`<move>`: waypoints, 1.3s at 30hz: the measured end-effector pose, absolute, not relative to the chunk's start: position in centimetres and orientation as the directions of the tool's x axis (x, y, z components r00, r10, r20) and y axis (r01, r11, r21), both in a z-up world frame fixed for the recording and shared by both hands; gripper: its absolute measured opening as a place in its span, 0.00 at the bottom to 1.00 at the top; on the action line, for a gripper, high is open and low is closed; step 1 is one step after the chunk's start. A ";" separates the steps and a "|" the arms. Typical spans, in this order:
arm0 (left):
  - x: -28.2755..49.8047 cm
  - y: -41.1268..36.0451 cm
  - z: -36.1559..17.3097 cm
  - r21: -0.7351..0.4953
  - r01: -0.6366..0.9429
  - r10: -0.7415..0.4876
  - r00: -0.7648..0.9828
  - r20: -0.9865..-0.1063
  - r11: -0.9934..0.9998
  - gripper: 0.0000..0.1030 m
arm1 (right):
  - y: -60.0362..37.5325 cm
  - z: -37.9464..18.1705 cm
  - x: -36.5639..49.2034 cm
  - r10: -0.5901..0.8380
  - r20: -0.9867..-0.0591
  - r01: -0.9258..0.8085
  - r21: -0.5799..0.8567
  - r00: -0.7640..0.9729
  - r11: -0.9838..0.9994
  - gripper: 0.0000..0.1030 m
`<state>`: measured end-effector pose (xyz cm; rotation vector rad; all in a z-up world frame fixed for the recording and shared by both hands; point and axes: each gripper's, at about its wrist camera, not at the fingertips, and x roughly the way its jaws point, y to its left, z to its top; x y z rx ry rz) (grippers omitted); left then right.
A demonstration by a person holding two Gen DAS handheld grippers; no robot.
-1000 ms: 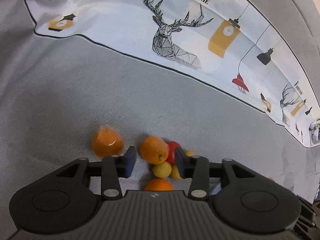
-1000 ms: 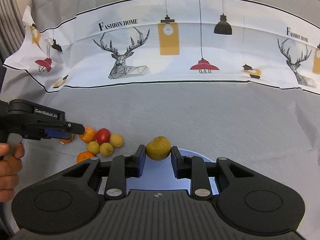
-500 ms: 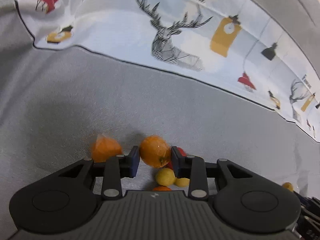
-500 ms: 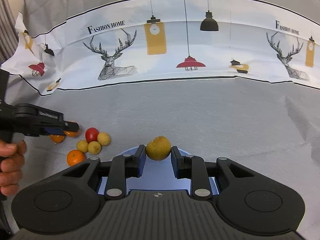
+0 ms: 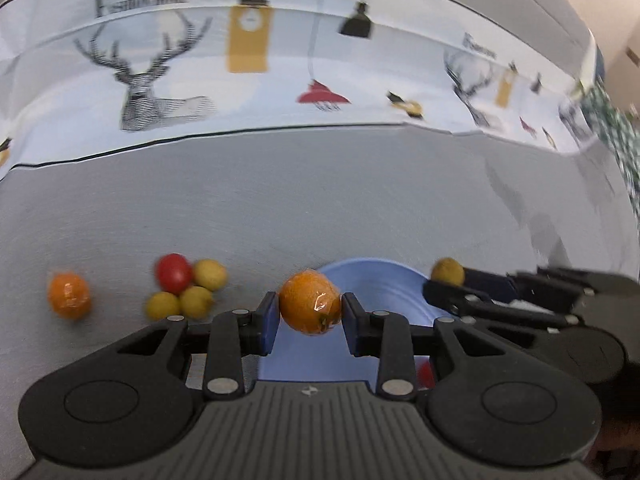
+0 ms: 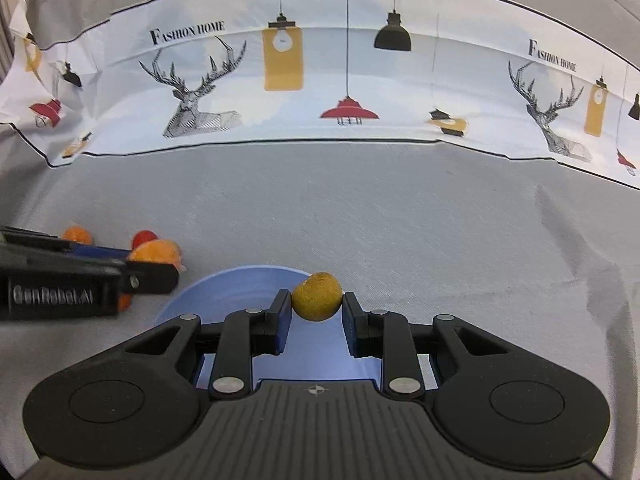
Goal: Organize fruits
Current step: 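Carry the tangerine and yellow fruit over the blue plate and open both tools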
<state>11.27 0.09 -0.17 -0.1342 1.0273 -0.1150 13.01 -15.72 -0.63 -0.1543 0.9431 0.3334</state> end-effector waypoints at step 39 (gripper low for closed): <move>11.1 -2.8 -2.6 -0.064 0.170 -0.132 0.425 -0.895 0.983 0.36 | -16.5 -2.5 13.4 0.173 -0.855 -0.356 -0.015 0.489 0.934 0.27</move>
